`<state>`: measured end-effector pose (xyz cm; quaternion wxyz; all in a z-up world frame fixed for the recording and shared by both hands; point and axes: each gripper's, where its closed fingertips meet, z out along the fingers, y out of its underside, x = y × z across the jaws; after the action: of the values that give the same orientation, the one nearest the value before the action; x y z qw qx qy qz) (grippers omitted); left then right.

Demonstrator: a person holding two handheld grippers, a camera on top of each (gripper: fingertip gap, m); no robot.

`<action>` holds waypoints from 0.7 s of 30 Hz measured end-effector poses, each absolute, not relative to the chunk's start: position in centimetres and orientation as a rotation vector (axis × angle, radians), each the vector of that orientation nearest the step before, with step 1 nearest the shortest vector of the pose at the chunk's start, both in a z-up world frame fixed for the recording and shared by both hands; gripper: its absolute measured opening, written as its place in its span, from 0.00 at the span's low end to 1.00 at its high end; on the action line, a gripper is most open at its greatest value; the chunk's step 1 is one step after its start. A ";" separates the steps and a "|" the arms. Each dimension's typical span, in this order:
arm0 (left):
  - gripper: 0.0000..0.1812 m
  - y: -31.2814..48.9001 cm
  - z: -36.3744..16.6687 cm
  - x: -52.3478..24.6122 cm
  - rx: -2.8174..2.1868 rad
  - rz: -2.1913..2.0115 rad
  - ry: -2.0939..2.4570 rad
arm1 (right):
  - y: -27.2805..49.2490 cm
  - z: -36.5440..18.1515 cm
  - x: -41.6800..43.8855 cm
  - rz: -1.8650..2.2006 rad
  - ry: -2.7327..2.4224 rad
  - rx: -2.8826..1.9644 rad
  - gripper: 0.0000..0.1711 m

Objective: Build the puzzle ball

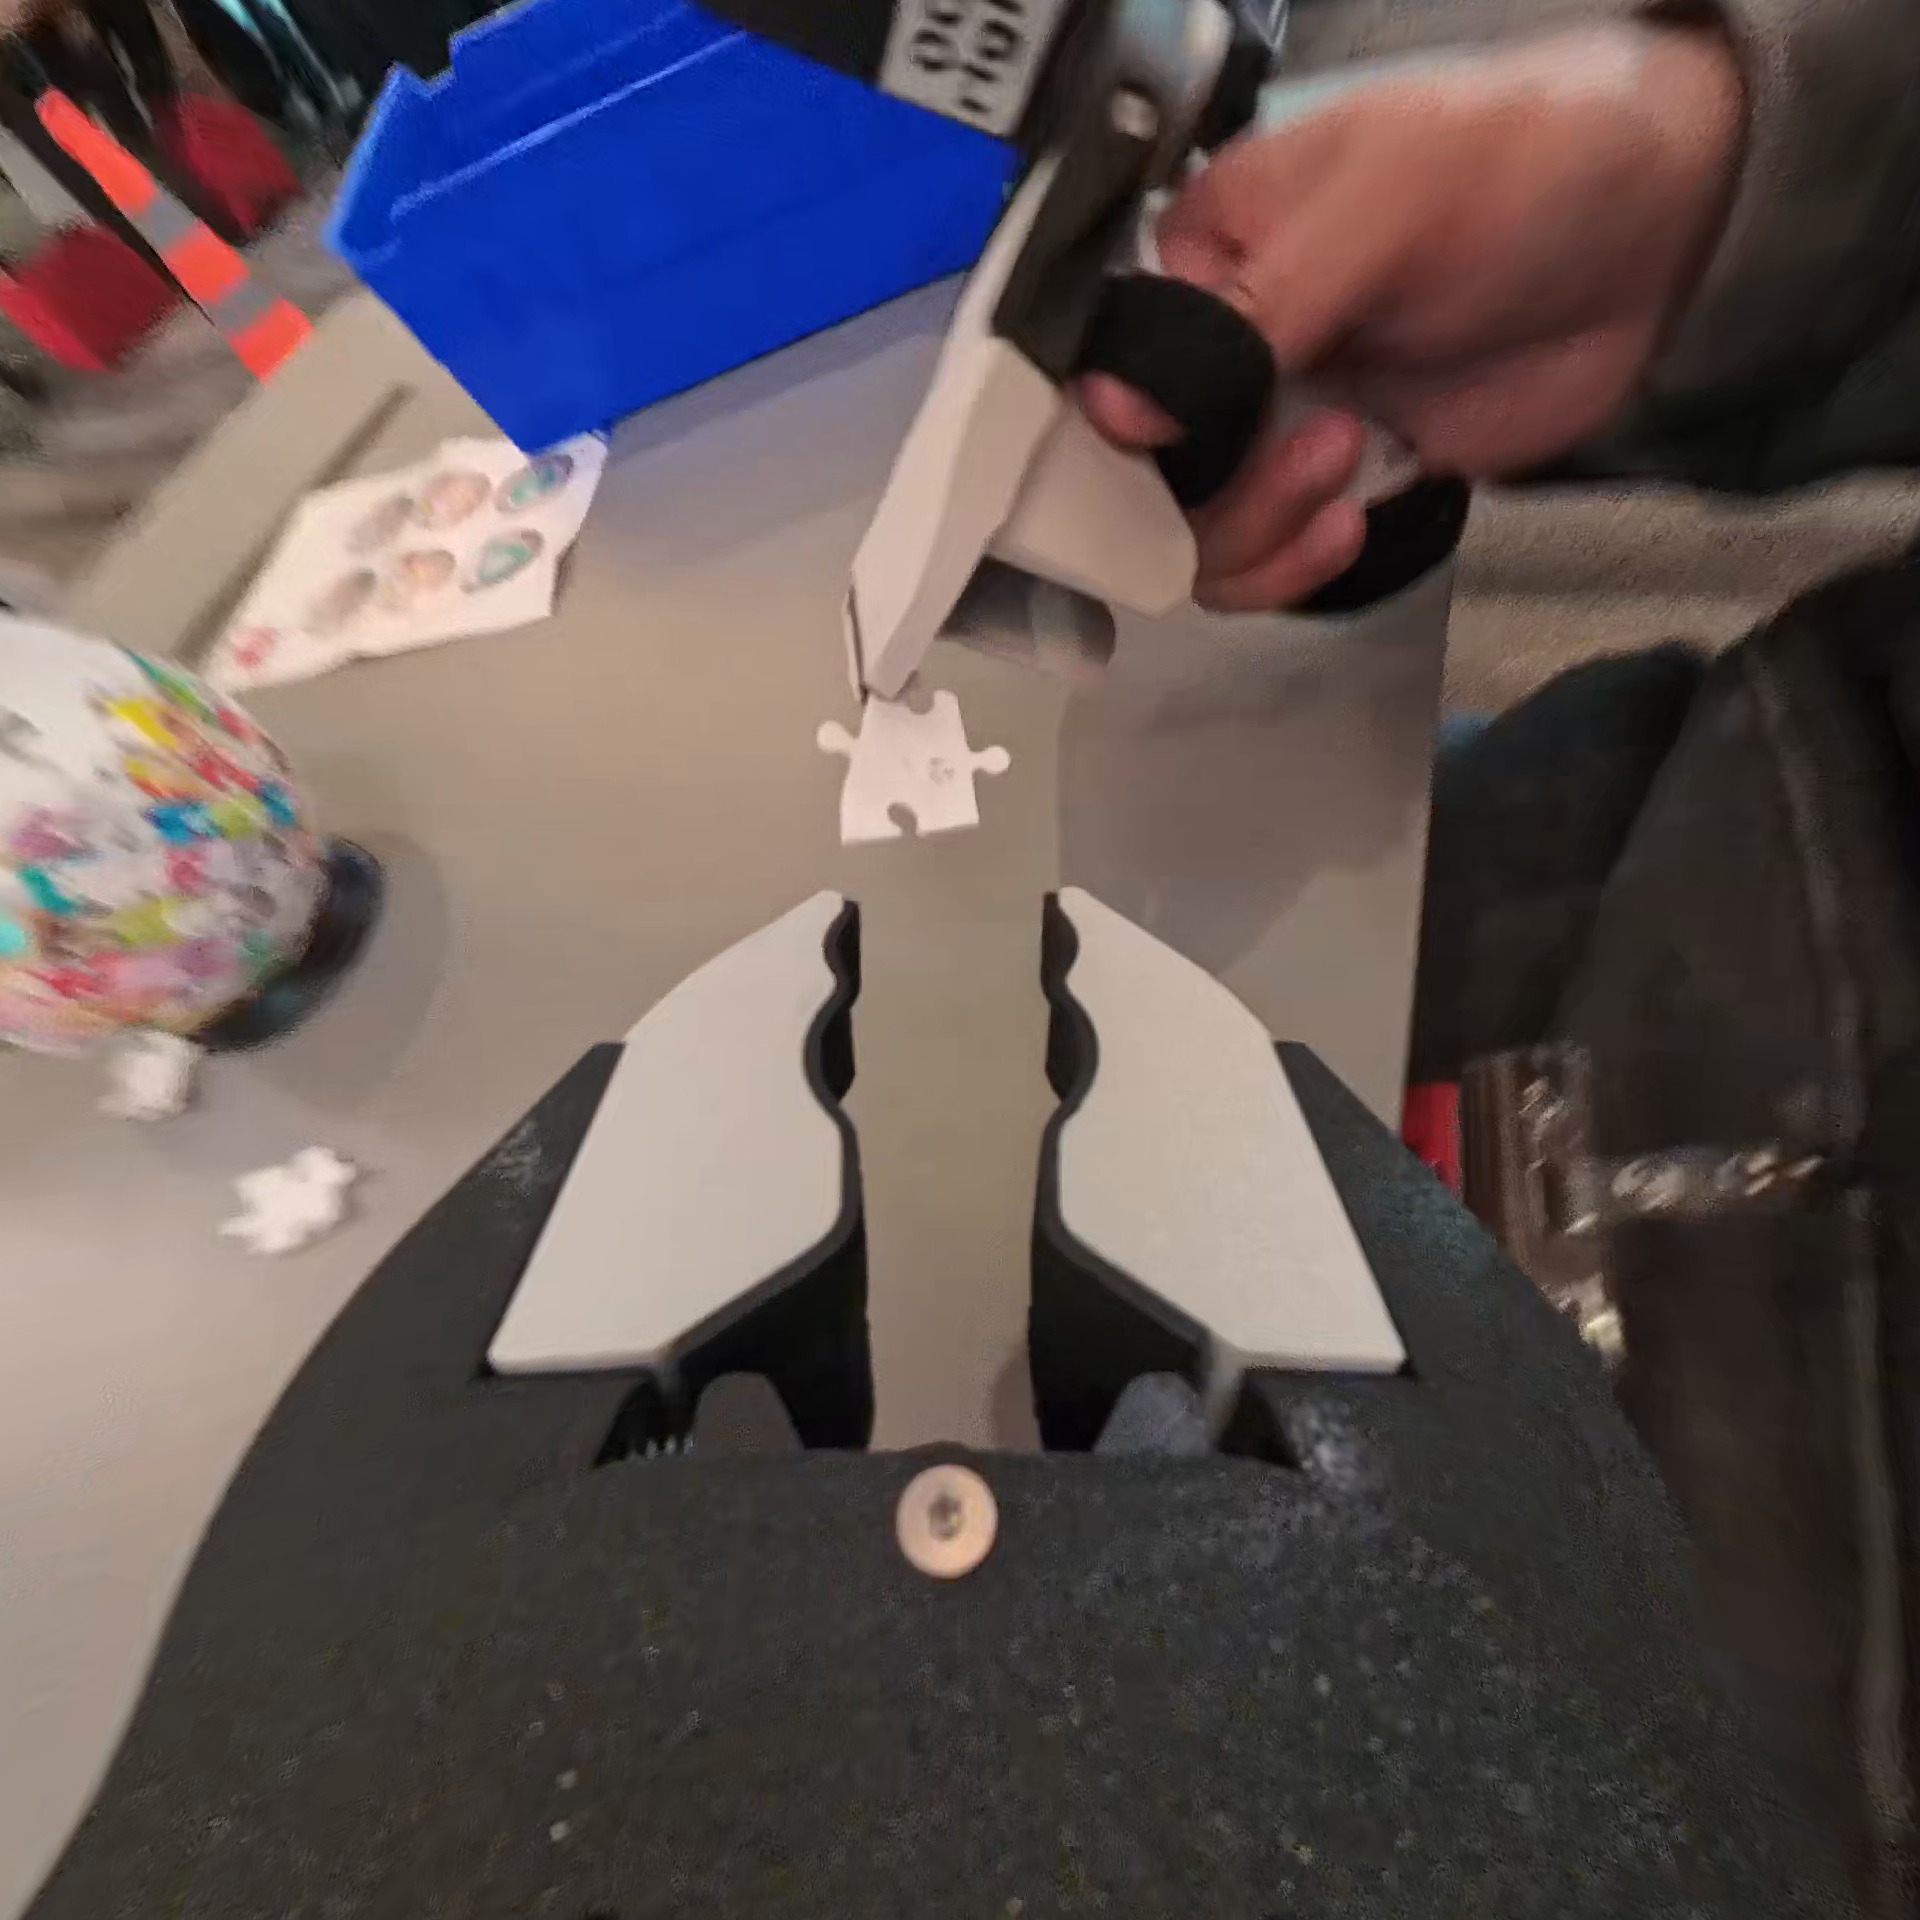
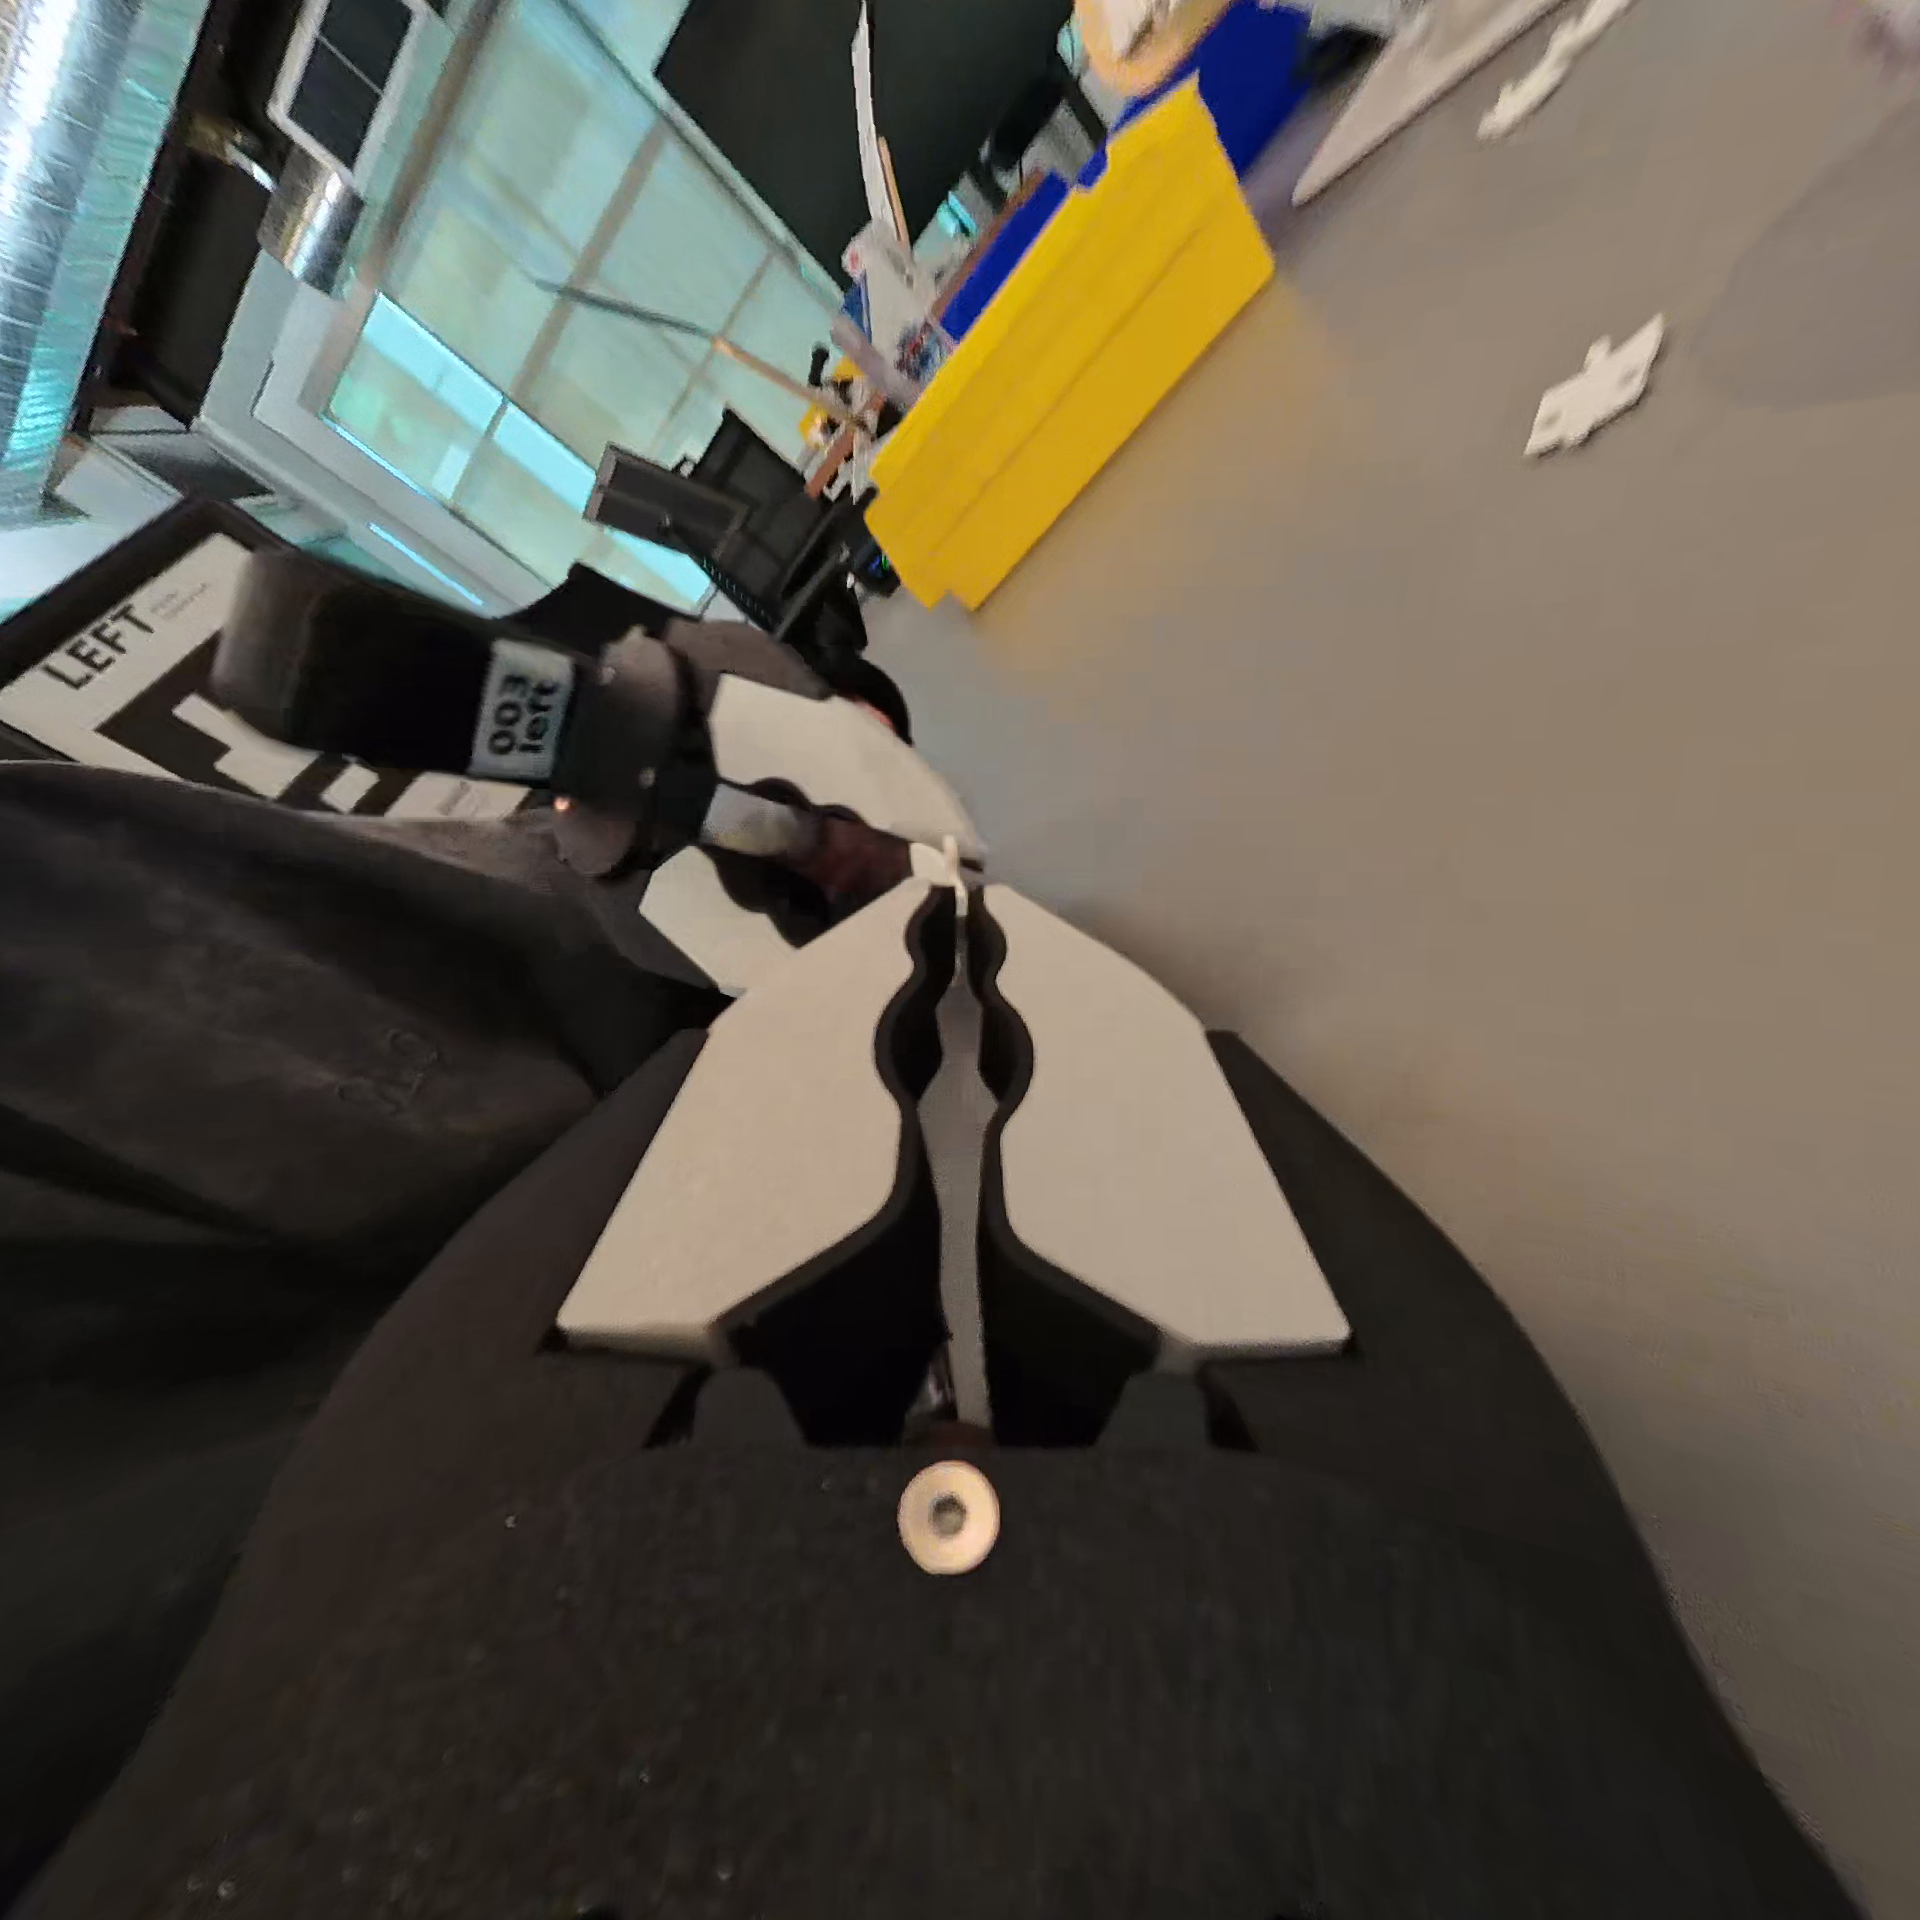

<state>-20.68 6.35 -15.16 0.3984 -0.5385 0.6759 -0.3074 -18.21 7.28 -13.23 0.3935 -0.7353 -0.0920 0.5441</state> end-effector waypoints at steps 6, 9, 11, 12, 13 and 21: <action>0.11 5.6 -12.6 -19.2 -1.652 -1.563 1.427 | 7.3 -11.5 -19.2 1.363 -0.242 -1.756 0.01; 0.03 5.7 -12.7 -19.5 -1.687 -1.668 1.408 | 7.1 -11.4 -19.5 1.339 -0.272 -1.752 0.01; 0.01 5.8 -12.8 -19.6 -1.686 -1.643 1.426 | 7.0 -11.5 -19.6 1.328 -0.293 -1.755 0.01; 0.01 5.9 -12.9 -19.7 -1.682 -1.623 1.447 | 7.0 -11.5 -19.7 1.313 -0.310 -1.757 0.01; 0.01 5.9 -12.9 -19.8 -1.679 -1.600 1.472 | 6.9 -11.6 -19.7 1.291 -0.335 -1.762 0.02; 0.01 6.0 -13.0 -20.6 -1.653 -1.524 1.548 | 6.6 -12.1 -20.5 1.148 -0.473 -1.780 0.01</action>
<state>-20.62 5.99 -13.00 0.2042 -0.5928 0.5552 -0.5466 -20.46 6.64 -12.07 0.4666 -0.7254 -0.1927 0.4679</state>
